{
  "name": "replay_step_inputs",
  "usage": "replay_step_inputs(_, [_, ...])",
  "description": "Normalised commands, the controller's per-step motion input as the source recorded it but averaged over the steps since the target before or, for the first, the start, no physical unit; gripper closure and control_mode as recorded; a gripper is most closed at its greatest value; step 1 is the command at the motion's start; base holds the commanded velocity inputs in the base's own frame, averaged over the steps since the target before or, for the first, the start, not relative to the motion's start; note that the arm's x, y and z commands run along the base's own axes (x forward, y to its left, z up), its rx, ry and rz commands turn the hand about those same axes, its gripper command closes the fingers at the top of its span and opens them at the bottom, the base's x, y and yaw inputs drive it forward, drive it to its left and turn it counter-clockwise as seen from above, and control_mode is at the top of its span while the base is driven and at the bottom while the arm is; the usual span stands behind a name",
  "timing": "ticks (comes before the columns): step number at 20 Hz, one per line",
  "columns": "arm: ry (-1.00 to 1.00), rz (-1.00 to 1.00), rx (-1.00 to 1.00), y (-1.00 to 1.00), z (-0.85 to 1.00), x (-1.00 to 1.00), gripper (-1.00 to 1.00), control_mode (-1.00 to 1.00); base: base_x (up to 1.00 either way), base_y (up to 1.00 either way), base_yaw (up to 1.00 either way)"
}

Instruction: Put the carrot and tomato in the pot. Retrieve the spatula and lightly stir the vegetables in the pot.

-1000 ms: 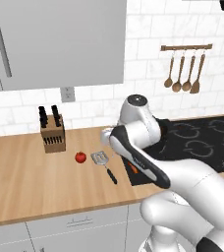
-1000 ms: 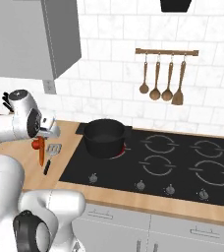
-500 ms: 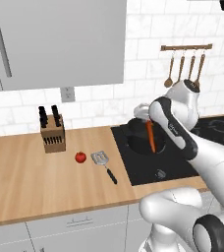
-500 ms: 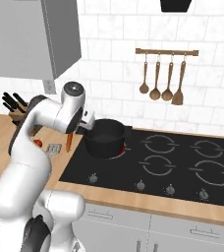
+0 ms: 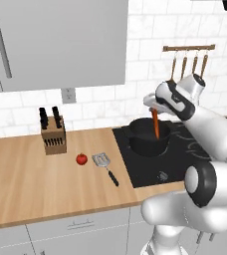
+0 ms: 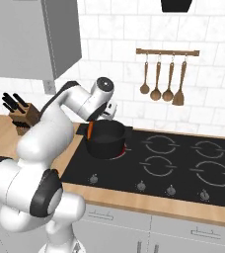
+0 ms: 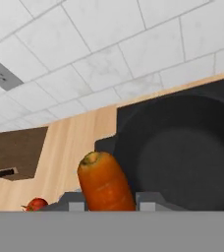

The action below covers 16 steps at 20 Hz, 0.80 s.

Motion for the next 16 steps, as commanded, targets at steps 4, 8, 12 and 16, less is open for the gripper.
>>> replay_step_inputs(4, [-0.10, 0.00, 0.00, -0.05, -0.33, 0.59, 1.00, -1.00, 0.00, 0.00, 0.00])
replay_step_inputs(8, [-0.09, 0.00, 0.00, -0.01, -0.44, 0.48, 1.00, -1.00, 0.00, 0.00, 0.00])
replay_step_inputs(12, [-0.08, 0.00, -0.01, -0.05, -0.46, 0.25, 1.00, -1.00, 0.00, 0.00, 0.00])
replay_step_inputs(16, [-0.10, 0.00, -0.03, -0.03, -0.29, 0.36, 1.00, -1.00, 0.00, 0.00, 0.00])
